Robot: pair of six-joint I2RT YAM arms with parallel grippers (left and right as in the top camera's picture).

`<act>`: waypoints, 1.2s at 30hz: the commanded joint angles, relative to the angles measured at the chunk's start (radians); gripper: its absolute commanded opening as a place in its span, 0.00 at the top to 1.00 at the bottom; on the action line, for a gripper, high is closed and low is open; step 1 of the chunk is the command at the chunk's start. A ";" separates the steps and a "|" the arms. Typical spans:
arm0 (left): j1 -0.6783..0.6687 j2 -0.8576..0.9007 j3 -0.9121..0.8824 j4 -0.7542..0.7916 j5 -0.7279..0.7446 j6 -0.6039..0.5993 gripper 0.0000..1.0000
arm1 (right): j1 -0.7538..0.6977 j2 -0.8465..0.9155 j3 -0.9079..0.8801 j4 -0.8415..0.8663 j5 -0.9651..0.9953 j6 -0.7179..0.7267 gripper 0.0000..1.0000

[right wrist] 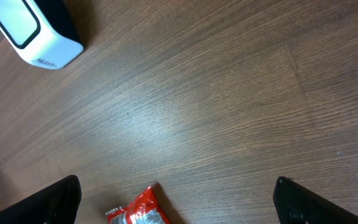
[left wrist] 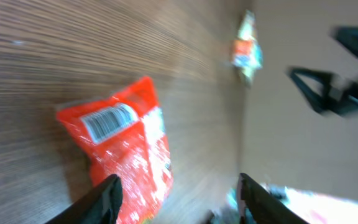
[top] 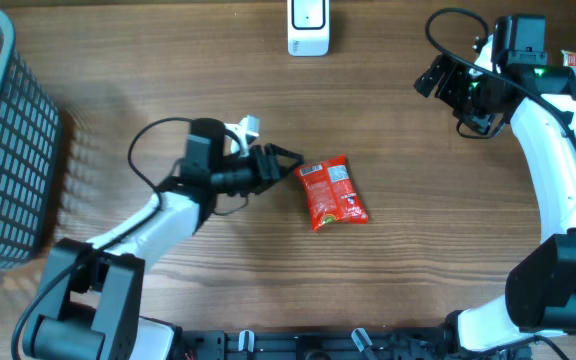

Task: Scan the item barcode
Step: 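Push the red snack bag further right with the left gripper, then reach the right gripper to the red snack bag's right side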

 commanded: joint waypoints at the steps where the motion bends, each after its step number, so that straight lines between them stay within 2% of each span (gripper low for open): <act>1: 0.134 0.005 0.003 0.002 0.317 0.119 0.38 | 0.002 0.012 -0.004 0.002 0.013 0.007 0.00; 4: 0.201 -0.006 0.003 0.000 0.328 0.126 0.33 | 0.002 0.012 -0.004 0.002 0.013 0.007 0.00; 5: 0.213 -0.011 0.003 -0.001 0.322 0.144 0.29 | 0.002 0.012 -0.004 0.002 0.013 0.007 0.00; 6: 0.215 -0.015 0.003 -0.002 0.312 0.152 0.20 | 0.002 0.012 -0.004 0.002 0.013 0.007 0.00; 8: 0.210 -0.022 0.003 -0.029 0.260 0.152 0.13 | 0.002 0.012 -0.004 0.002 0.013 0.006 0.00; 12: 0.176 -0.026 0.003 -0.179 0.039 0.153 0.12 | 0.002 0.012 -0.004 0.017 0.011 0.012 0.00; 15: 0.140 -0.026 0.003 -0.312 -0.142 0.152 0.11 | 0.002 0.012 -0.004 0.069 -0.009 0.125 0.00; 17: 0.120 -0.026 0.003 -0.368 -0.193 0.152 0.11 | 0.002 0.012 -0.004 0.042 -0.019 0.201 0.00; 19: 0.098 -0.026 0.003 -0.419 -0.232 0.152 0.10 | 0.002 0.012 -0.004 -0.013 -0.041 0.216 0.00; 21: 0.082 -0.026 0.003 -0.453 -0.264 0.152 0.08 | 0.004 0.012 -0.005 -0.044 -0.079 0.168 0.00; 23: 0.072 -0.026 0.003 -0.480 -0.307 0.151 0.01 | 0.023 0.012 -0.015 -0.071 -0.091 0.047 0.00; 25: 0.071 -0.025 0.003 -0.498 -0.355 0.151 0.00 | 0.052 0.012 -0.045 -0.090 -0.089 -0.067 0.00; 29: 0.071 -0.025 0.003 -0.509 -0.425 0.144 0.00 | 0.114 0.012 -0.174 -0.093 -0.089 -0.185 0.00; 36: 0.071 -0.025 0.003 -0.524 -0.427 0.144 0.00 | 0.139 0.012 -0.301 0.034 -0.067 -0.201 0.00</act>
